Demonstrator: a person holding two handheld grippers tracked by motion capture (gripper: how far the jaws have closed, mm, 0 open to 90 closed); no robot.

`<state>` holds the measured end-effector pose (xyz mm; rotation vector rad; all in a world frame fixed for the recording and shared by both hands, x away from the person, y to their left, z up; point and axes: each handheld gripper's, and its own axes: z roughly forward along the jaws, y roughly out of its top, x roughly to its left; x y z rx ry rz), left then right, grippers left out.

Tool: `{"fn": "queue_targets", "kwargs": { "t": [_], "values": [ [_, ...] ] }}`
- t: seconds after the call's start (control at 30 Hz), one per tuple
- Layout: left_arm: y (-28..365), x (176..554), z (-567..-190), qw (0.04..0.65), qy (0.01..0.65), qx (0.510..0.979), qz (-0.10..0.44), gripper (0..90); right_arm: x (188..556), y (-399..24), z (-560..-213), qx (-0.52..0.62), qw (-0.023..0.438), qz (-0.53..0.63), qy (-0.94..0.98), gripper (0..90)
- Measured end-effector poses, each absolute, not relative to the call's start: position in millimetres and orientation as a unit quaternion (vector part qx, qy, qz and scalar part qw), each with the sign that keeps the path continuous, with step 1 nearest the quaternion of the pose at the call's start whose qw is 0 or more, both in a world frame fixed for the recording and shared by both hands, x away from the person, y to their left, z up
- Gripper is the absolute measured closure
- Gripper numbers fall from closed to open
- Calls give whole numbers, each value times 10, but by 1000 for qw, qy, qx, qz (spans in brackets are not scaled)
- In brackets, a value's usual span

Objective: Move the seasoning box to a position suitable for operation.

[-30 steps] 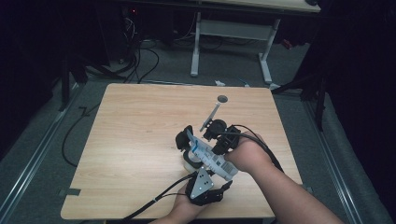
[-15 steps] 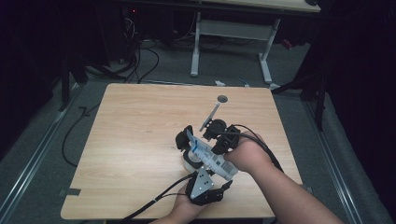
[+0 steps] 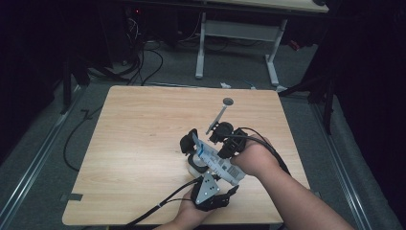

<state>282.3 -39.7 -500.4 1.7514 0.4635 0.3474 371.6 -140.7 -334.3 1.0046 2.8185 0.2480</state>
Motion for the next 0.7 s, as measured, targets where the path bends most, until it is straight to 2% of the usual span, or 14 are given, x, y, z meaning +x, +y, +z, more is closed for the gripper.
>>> {"fn": "queue_targets", "kwargs": {
  "t": [0.7],
  "values": [
    [-386,2822,-4985,610,202,751,149,443,3724,-1365,-3309,332,74,75,937,900]
  ]
}}
